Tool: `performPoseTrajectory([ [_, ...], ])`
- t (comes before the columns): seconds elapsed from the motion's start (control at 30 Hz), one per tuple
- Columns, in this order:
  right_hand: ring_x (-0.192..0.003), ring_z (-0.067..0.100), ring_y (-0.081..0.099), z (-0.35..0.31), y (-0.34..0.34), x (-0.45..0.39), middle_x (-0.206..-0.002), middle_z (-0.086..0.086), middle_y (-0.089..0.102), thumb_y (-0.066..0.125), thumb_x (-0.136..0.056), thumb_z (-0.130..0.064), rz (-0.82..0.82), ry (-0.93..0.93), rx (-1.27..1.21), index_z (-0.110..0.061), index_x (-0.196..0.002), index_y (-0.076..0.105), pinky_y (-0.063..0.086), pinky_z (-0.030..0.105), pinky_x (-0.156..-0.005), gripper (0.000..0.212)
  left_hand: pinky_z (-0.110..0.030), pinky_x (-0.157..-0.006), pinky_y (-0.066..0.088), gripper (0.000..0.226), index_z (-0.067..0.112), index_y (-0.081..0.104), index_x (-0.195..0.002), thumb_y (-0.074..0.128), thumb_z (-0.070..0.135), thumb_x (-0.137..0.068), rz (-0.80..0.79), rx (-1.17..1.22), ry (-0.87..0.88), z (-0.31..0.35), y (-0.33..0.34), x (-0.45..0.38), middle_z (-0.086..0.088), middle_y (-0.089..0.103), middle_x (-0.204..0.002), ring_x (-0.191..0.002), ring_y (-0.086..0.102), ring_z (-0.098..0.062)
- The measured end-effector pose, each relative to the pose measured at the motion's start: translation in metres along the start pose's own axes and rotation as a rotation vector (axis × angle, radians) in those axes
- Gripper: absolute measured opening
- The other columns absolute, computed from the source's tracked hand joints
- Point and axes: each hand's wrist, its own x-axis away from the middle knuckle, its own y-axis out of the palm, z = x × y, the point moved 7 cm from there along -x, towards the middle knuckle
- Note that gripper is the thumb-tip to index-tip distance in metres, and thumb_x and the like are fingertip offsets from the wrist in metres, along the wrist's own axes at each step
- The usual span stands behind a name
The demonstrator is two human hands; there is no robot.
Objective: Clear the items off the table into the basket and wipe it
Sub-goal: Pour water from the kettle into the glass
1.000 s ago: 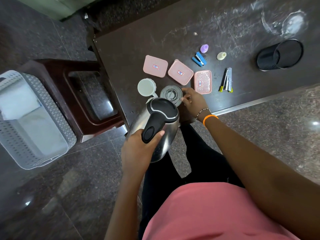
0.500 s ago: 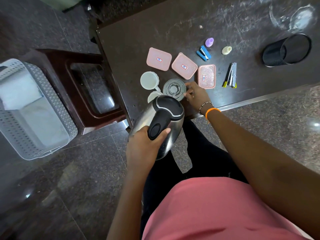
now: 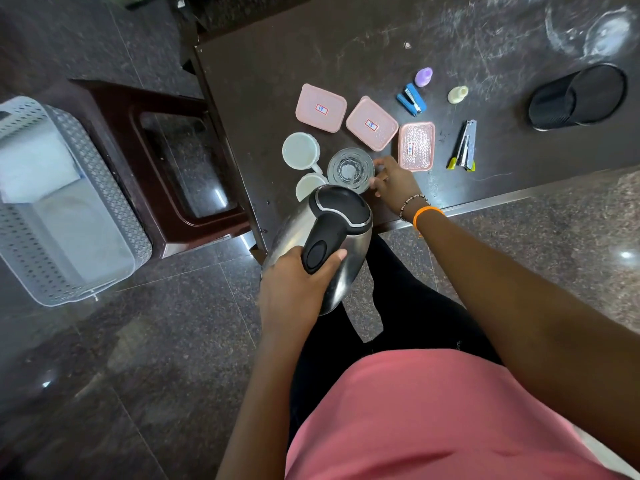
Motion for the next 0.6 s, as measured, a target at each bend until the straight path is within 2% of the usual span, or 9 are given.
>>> performPoseTrajectory([
  [0.07, -0.084, 0.04, 0.066, 0.0, 0.0003, 0.0006, -0.096, 0.026, 0.069, 0.053, -0.088, -0.007, -0.006, 0.015, -0.027, -0.004, -0.116, 0.049, 0.052, 0.048, -0.087, 0.028, -0.026, -0.049, 0.034, 0.046, 0.023, 0.045, -0.058, 0.055, 0.066, -0.071, 0.008, 0.005, 0.006, 0.0009, 0.0004, 0.0015, 0.008, 0.05, -0.054, -0.056, 0.053, -0.015],
  [0.17, -0.069, 0.028, 0.063, -0.002, 0.0022, 0.0019, -0.095, 0.026, 0.069, 0.047, -0.09, -0.005, -0.025, 0.025, -0.076, -0.003, -0.116, 0.046, 0.052, 0.038, -0.077, 0.026, -0.027, -0.05, 0.035, 0.049, 0.021, 0.048, -0.062, 0.052, 0.069, -0.069, 0.014, 0.004, -0.002, 0.0006, 0.0013, 0.0031, 0.008, 0.051, -0.055, -0.058, 0.055, -0.018],
  [0.33, -0.075, 0.037, 0.067, -0.0016, 0.003, 0.0029, -0.095, 0.025, 0.069, 0.045, -0.09, -0.003, -0.026, 0.045, -0.09, -0.003, -0.117, 0.045, 0.055, 0.045, -0.082, 0.027, -0.029, -0.053, 0.039, 0.05, 0.019, 0.05, -0.064, 0.053, 0.068, -0.071, 0.007, 0.0, -0.001, -0.0015, 0.0032, 0.0038, 0.007, 0.052, -0.056, -0.059, 0.056, -0.019],
  [0.47, -0.067, 0.027, 0.061, 0.0, 0.0028, 0.002, -0.095, 0.024, 0.07, 0.047, -0.09, -0.006, -0.027, 0.062, -0.107, -0.005, -0.117, 0.046, 0.055, 0.043, -0.082, 0.027, -0.029, -0.055, 0.04, 0.049, 0.02, 0.05, -0.064, 0.053, 0.069, -0.071, 0.005, -0.007, 0.007, -0.0031, 0.0046, 0.004, 0.007, 0.053, -0.058, -0.062, 0.057, -0.021],
  [0.53, -0.062, 0.027, 0.061, 0.0003, 0.0022, 0.0017, -0.092, 0.022, 0.069, 0.048, -0.09, -0.007, -0.031, 0.071, -0.11, -0.005, -0.117, 0.046, 0.055, 0.042, -0.08, 0.027, -0.03, -0.056, 0.041, 0.049, 0.02, 0.051, -0.065, 0.053, 0.068, -0.071, 0.0, -0.003, 0.014, -0.0038, 0.0049, 0.0036, 0.007, 0.052, -0.058, -0.062, 0.056, -0.022],
  [0.6, -0.06, 0.028, 0.062, -0.0003, 0.0015, 0.0018, -0.092, 0.022, 0.069, 0.049, -0.09, -0.006, -0.038, 0.074, -0.112, -0.005, -0.117, 0.047, 0.054, 0.037, -0.07, 0.027, -0.03, -0.056, 0.043, 0.049, 0.02, 0.052, -0.066, 0.052, 0.069, -0.07, -0.002, -0.001, 0.016, -0.0049, 0.0049, 0.0034, 0.007, 0.053, -0.058, -0.063, 0.057, -0.022],
])
